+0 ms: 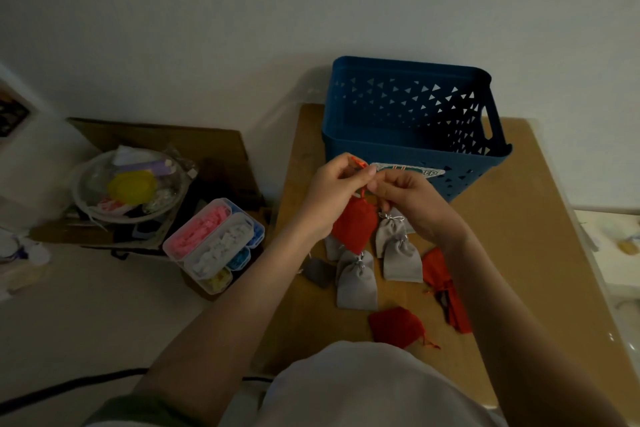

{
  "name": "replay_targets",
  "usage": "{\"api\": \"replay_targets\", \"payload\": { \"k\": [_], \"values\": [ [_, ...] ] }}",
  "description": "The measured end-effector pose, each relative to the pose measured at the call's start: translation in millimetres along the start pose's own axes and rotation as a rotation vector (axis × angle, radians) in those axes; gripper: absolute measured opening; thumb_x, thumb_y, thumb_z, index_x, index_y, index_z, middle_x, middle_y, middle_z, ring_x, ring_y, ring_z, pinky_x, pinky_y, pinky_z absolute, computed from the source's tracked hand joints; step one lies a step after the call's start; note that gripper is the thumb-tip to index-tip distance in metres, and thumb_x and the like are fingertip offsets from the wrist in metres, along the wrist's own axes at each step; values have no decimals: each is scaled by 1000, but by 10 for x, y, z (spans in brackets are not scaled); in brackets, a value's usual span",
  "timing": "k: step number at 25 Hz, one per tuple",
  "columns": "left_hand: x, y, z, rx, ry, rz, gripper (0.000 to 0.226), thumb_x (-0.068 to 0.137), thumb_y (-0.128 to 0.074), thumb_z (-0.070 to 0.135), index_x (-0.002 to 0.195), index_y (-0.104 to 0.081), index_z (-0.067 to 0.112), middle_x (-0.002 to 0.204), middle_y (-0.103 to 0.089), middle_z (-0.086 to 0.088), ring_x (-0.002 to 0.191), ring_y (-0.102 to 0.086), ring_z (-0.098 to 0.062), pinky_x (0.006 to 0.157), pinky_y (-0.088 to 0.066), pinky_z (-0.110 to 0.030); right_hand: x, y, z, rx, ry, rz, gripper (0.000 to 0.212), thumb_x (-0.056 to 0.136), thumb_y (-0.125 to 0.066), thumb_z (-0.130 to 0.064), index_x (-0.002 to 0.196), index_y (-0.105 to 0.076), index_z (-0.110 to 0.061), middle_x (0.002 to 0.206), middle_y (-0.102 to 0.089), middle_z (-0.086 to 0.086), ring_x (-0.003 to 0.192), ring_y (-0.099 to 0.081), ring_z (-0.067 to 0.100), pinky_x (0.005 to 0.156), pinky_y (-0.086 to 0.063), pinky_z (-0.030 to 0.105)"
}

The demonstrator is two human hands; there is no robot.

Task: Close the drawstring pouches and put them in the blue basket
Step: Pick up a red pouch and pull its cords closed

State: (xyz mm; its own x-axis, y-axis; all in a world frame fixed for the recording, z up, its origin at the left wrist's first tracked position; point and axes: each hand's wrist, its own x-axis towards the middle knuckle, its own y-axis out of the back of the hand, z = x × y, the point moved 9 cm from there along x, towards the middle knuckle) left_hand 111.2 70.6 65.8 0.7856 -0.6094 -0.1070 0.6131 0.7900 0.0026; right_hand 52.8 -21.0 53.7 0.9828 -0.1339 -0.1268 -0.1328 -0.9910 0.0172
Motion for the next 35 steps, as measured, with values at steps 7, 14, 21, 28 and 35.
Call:
{"api": "replay_targets", "payload": {
  "k": [7,14,21,28,35],
  "values": [
    [38,99,-48,-130,83,64,10,91,-60,11,80,-60,13,68,-60,1,58,-54,-2,57,-43,-15,23,-66,-64,-140,-27,36,11,91,-60,-7,93,-61,4,67,-58,-3,56,-50,0,57,-40,16],
    [23,174,-5,95,-21,151,2,90,-62,16,90,-61,15,85,-65,1,79,-62,-7,68,-49,-17,-4,5,-97,70,16,56,14,94,-54,-11,82,-62,-13,61,-51,-2,57,-43,10,55,-35,21],
    [-73,104,107,209,-127,167,15,96,-53,19,96,-64,9,81,-62,2,69,-57,6,61,-44,-9,-34,-2,-30,371,81,193,22,88,-54,-28,93,-64,-9,54,-44,-2,48,-35,8,46,-27,18],
    [-129,30,78,405,-91,111,22,99,-48,22,100,-66,10,80,-62,4,69,-56,1,57,-41,-7,-28,34,17,267,46,260,13,92,-59,-17,82,-64,-10,55,-50,-1,51,-43,12,51,-35,23],
    [-117,8,-214,94,170,-14,23,98,-50,25,97,-66,9,81,-64,-1,80,-61,-11,74,-51,-25,24,90,-51,-151,45,379,10,92,-62,-18,83,-58,-15,66,-55,1,56,-53,6,55,-42,22]
  ]
}}
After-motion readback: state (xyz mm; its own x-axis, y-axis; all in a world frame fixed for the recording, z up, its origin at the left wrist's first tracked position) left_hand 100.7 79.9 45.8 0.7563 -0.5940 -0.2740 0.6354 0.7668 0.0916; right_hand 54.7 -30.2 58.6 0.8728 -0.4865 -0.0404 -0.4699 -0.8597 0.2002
